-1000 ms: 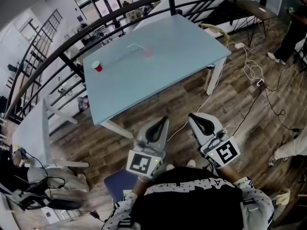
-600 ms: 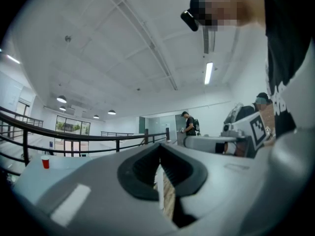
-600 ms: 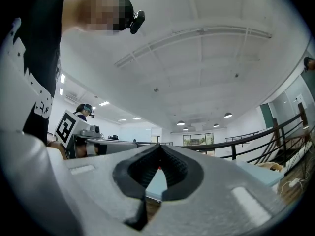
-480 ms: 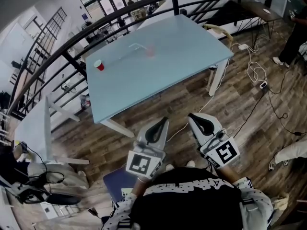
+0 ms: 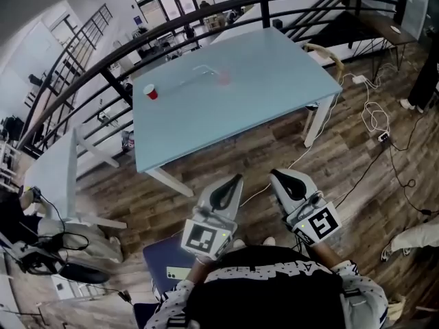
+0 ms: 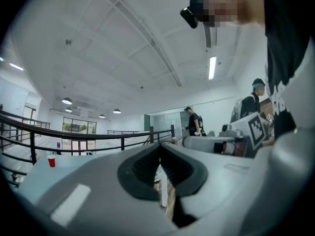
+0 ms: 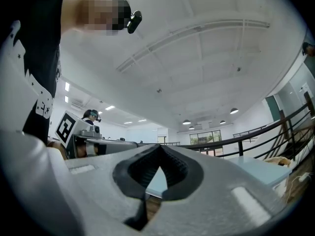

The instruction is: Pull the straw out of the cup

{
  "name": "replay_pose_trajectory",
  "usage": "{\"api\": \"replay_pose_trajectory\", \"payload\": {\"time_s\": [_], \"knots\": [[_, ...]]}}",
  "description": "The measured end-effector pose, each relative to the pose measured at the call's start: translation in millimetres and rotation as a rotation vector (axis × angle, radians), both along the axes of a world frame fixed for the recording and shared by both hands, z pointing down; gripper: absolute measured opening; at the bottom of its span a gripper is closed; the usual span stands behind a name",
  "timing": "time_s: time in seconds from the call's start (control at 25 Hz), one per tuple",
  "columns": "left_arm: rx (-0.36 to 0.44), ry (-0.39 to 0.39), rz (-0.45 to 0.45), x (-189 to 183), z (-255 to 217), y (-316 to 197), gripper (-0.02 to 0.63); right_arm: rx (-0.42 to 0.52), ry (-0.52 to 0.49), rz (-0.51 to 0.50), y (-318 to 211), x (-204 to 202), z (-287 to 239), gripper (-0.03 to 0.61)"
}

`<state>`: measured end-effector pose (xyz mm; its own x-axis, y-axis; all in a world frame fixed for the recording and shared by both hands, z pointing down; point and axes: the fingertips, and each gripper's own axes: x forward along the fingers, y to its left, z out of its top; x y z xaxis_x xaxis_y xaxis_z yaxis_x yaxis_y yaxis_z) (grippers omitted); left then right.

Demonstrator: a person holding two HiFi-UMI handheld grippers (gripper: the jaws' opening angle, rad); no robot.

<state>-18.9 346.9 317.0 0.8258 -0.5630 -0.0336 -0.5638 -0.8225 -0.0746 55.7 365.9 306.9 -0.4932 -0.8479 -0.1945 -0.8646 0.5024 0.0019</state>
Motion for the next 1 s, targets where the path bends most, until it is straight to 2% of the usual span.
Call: {"api": "replay_pose_trajectory", "payload": {"time_s": [0.16,0.36,0.72,1.0], "knots": [[-0.004,-0.002,-0.016,8,2,7,-0.011,-0.040,-0.006,-0.023,6,7,7,0.000],[-0.021,0.010,-0.010,16,9,14,-0.011,-0.044,-0.005,-0.039,20,13,12,0.000],[-0.043,0.007,0.040,35,13,12,-0.011,-0.060,-0.002,0.018,21,31,14,0.000],[0.007,0.001,0.095,44,8,-5,-0.011,-0.057,0.016,0.046,3,31,13,0.000]]}}
